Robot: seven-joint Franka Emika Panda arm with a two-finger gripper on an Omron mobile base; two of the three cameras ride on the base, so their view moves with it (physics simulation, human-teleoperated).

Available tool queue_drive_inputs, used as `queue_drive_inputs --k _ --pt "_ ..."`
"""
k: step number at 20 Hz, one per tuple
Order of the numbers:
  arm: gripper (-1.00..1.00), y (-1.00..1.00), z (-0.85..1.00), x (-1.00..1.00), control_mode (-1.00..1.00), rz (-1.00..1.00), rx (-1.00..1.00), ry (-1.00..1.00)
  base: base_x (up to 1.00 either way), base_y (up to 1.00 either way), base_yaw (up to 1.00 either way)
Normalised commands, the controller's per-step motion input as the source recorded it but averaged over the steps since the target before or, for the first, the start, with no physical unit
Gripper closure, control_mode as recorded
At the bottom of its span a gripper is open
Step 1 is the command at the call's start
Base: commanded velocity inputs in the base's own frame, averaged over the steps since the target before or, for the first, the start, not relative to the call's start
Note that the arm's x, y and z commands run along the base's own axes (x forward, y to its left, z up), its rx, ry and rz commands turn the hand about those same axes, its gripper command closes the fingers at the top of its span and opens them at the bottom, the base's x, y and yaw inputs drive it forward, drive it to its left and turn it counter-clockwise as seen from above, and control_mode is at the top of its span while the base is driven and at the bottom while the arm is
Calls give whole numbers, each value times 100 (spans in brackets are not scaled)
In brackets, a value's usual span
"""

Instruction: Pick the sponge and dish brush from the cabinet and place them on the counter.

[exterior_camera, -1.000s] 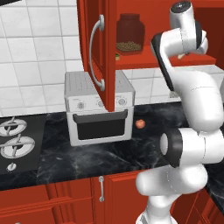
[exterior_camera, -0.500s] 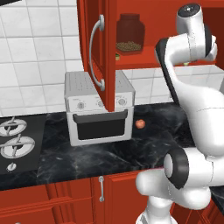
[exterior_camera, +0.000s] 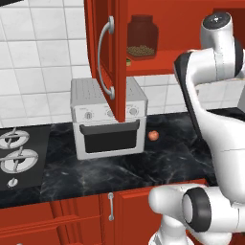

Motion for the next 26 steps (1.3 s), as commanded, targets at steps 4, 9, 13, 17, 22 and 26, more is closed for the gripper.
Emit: queue_drive_inputs --k 4,9,13,17,22,26 --pt "100 0 -23 -51 -100 0 -1 -4 0 0 0" --pt "100 0 -19 -44 -100 0 -2 -1 0 0 0" --pt "100 3 -22 -38 -100 -1 -3 0 0 0 0" --pt "100 4 -26 -35 -100 -1 -3 0 0 0 0" --pt "100 6 -29 -18 -100 -1 -3 0 0 0 0" --pt "100 2 -35 9 -100 1 -3 4 0 0 0"
